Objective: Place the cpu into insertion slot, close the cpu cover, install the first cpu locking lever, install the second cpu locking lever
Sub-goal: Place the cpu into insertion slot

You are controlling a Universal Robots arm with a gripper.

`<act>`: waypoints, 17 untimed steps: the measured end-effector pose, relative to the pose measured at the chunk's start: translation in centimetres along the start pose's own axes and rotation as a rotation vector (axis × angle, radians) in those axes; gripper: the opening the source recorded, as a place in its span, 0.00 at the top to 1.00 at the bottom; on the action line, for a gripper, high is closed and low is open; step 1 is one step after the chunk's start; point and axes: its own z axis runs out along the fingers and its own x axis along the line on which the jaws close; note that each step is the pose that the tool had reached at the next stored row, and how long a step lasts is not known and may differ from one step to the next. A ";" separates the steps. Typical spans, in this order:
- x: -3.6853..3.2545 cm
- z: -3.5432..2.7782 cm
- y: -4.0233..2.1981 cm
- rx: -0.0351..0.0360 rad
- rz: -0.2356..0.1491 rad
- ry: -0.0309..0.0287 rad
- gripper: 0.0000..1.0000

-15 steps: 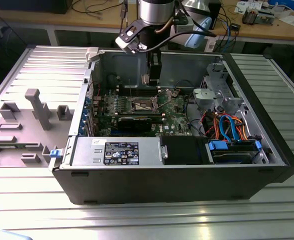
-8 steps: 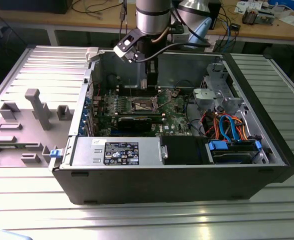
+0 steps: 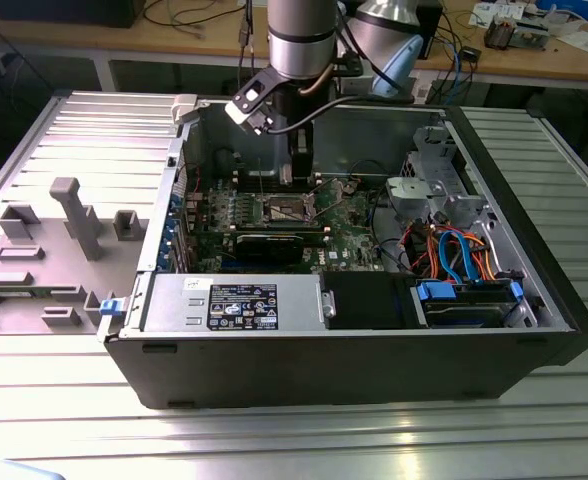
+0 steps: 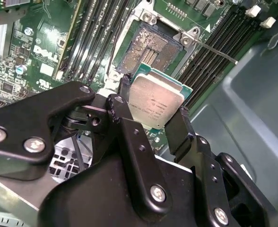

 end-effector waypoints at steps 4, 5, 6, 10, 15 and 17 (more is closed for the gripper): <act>0.38 1.09 -0.23 0.0000 0.000 -0.0001 0.46; 0.41 1.15 -0.26 0.0000 0.000 -0.0001 0.46; 0.42 1.18 -0.29 0.0000 0.000 -0.0001 0.46; 0.42 1.23 -0.37 0.0001 0.000 -0.0001 0.46; 0.42 1.28 -0.43 0.0000 0.000 0.0000 0.46; 0.42 1.28 -0.43 0.0001 0.000 -0.0001 0.46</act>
